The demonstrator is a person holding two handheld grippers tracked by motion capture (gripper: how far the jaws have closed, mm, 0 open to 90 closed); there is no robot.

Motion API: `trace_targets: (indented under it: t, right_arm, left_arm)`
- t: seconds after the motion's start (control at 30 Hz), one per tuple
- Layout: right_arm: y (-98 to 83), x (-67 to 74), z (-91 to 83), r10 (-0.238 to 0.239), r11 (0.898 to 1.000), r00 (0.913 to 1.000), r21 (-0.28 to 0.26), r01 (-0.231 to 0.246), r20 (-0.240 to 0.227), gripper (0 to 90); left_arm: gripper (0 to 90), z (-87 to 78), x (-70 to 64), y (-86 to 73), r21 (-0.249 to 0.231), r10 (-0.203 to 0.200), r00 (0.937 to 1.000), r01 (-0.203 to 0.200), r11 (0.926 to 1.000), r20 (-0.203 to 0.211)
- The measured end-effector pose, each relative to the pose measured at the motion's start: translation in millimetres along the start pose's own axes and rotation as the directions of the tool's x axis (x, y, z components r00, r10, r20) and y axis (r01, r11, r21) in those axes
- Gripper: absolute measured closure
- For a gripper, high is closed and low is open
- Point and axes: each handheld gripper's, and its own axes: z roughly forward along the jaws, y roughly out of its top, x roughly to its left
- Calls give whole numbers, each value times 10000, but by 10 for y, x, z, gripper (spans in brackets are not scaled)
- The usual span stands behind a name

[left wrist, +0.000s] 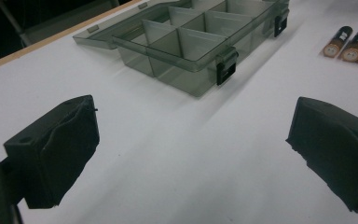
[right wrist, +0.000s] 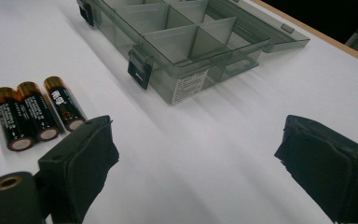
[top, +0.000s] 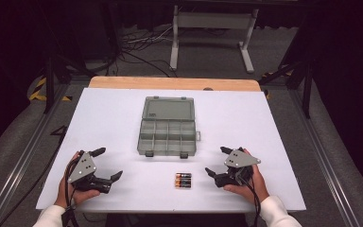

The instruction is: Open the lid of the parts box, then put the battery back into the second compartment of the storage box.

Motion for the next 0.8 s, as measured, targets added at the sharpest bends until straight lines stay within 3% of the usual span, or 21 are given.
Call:
trace_targets:
  t: [0.43,0.47,0.53,0.57,0.8]
  right_arm:
    - [26,33,-2,177,9998,9966,18,-176,-809,158]
    - [52,51,-3,105,9999,9930,86,-96,-1175,185]
    - [73,67,-1,21,9999,9918,147,-3,-1275,190]
    - [119,94,-6,-119,9997,9873,184,150,-1584,218]
    - [253,180,9,-299,9983,9769,425,398,-2115,295]
  left_arm:
    - [29,-2,-26,-12,228,143,9997,-148,9996,208]
    - [29,-3,-28,-12,236,145,9997,-150,9996,199]
    - [29,-8,-31,-11,275,177,9997,-182,9995,172]
    - [30,-6,-31,-13,258,156,9997,-161,9995,170]
    - [29,-7,-16,-11,226,128,9997,-133,9997,221]
